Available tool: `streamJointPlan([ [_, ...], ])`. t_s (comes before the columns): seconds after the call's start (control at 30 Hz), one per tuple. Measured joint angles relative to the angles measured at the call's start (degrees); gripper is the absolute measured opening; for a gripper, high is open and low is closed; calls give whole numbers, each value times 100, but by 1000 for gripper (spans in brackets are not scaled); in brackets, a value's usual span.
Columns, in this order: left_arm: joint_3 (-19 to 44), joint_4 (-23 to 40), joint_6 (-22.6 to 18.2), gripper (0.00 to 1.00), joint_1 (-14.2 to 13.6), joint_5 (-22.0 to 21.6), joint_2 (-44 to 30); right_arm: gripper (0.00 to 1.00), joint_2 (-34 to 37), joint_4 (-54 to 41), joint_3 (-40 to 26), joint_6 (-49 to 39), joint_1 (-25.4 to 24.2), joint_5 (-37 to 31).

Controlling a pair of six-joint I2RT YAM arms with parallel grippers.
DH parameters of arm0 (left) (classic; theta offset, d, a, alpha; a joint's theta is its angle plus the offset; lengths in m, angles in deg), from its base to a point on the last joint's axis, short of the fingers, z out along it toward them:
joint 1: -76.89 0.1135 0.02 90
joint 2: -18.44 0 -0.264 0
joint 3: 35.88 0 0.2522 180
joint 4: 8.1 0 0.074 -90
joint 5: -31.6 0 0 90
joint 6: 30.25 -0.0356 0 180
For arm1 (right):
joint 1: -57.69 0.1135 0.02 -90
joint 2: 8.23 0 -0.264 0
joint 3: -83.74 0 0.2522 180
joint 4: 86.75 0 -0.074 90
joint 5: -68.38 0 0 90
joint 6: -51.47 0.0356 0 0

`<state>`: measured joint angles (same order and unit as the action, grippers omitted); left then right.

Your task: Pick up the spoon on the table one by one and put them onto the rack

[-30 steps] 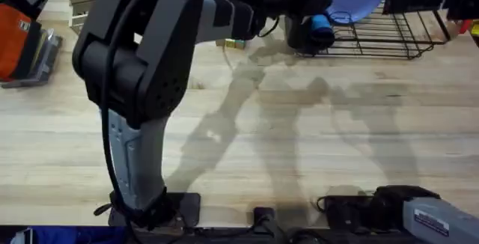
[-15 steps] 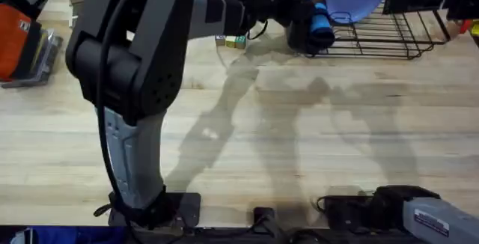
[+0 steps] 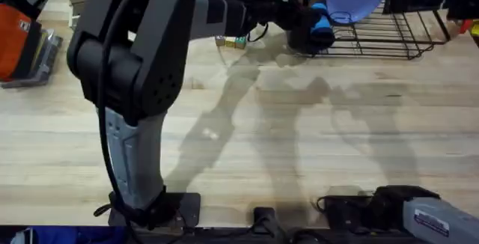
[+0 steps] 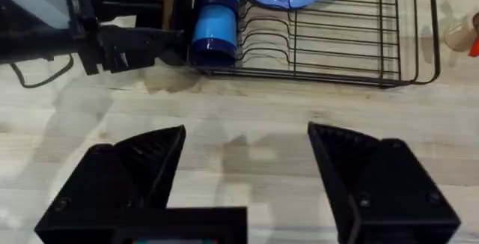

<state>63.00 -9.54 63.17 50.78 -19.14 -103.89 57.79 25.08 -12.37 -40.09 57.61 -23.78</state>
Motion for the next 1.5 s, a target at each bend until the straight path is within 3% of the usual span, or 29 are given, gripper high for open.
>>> streamJointPlan([
  [0.23, 0, 78, -7, 577, 45, 169, 18, 993, 0, 0, 0, 0, 0, 0],
  [0.37, -2, 638, -230, 613, 102, 157, 238, 993, 0, -4, 0, 0, 0, 0],
  [0.5, -2, 1471, -754, 750, 195, 48, 650, 993, 0, -4, 0, 0, 0, 0],
  [0.57, -2, 1822, -993, 940, 222, -84, 869, 993, 0, -4, 0, 0, 0, 0],
  [0.63, -2, 2359, -1305, 995, 240, -327, 1242, 993, 0, -4, 0, 0, 0, 0],
  [0.87, -2, 3254, -1502, 995, 491, -460, 1658, 993, 0, -16, 0, 0, 0, 0],
  [1.13, -2, 4331, -1532, 995, 1161, -621, 2397, 993, 0, -92, 0, 0, 0, 0],
  [1.5, 0, 6200, -1579, 995, 2042, -1365, 3355, 993, 0, -92, 0, 0, 0, 0],
])
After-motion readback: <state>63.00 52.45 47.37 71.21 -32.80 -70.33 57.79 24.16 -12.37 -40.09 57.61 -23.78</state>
